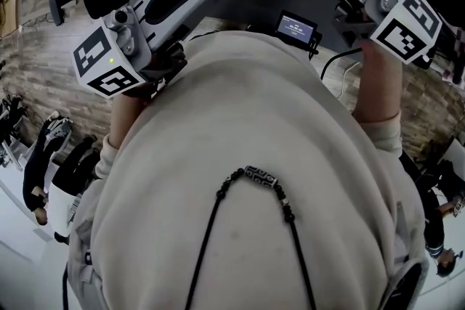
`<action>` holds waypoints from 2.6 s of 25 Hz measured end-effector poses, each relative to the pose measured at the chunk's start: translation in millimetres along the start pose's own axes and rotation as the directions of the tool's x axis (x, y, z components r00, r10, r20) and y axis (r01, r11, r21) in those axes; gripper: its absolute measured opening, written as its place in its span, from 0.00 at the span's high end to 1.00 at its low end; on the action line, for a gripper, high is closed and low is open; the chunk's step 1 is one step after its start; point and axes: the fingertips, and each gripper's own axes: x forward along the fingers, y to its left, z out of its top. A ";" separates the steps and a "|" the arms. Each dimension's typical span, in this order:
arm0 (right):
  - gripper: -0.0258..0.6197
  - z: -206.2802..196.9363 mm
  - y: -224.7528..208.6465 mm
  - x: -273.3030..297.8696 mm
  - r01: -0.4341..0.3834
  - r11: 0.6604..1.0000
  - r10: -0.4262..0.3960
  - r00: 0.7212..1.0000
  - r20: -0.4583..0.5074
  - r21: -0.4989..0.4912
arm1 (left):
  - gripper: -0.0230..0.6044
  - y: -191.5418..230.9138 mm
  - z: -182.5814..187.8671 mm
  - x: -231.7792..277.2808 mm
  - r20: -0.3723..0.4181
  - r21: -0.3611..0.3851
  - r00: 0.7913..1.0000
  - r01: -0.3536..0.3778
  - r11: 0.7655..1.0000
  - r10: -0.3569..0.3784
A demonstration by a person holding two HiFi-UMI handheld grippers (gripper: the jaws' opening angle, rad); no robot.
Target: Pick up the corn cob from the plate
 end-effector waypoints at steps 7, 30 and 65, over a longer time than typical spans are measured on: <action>0.93 -3.0 -27.9 -17.6 0.053 0.998 -0.055 0.997 0.049 0.040 | 0.96 13.1 -0.2 23.0 -0.073 -0.019 0.997 0.024 1.000 -0.025; 0.93 16.7 -22.1 -78.6 0.379 0.925 -0.379 0.911 0.162 0.033 | 0.96 17.6 33.1 59.1 -0.143 0.016 0.939 0.319 0.948 -0.313; 0.93 -0.3 -49.8 26.3 0.222 0.975 -0.220 0.969 -0.117 0.003 | 0.96 63.1 23.0 -13.4 0.004 -0.104 0.997 0.071 0.992 -0.071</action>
